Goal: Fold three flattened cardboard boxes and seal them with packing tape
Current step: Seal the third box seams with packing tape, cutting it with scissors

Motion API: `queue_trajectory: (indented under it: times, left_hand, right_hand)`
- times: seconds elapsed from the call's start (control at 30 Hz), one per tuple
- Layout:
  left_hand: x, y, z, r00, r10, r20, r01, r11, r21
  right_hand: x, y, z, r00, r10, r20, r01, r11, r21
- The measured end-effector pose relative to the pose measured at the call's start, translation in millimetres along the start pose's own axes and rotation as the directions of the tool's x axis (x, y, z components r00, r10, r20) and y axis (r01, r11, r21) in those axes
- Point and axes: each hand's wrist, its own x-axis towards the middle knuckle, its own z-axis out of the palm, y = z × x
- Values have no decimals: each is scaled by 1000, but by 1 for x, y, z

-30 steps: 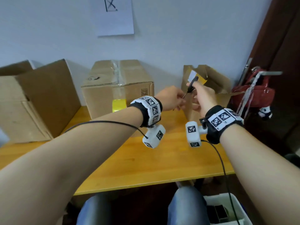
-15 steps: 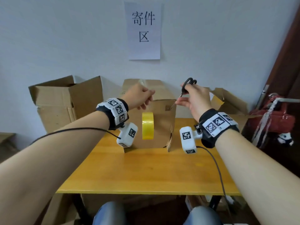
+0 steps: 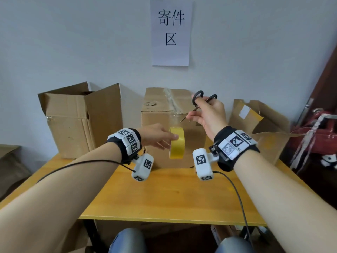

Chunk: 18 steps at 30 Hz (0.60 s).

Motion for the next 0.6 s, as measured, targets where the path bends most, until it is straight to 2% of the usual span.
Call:
queue_trajectory:
  times: [0.1, 0.27, 0.6]
  left_hand:
    - [3, -5, 1, 1000, -19, 14, 21, 987, -159]
    - [2, -2, -1, 999, -37, 40, 50, 915, -401]
    - [5, 0, 1, 997, -38, 73, 65, 910, -409]
  right_hand:
    - [0, 7, 6, 1000, 3, -10, -3, 1000, 5]
    - [0, 19, 18, 999, -6, -49, 5, 1000, -25]
    - [-3, 33, 31, 997, -55, -58, 45, 985, -164]
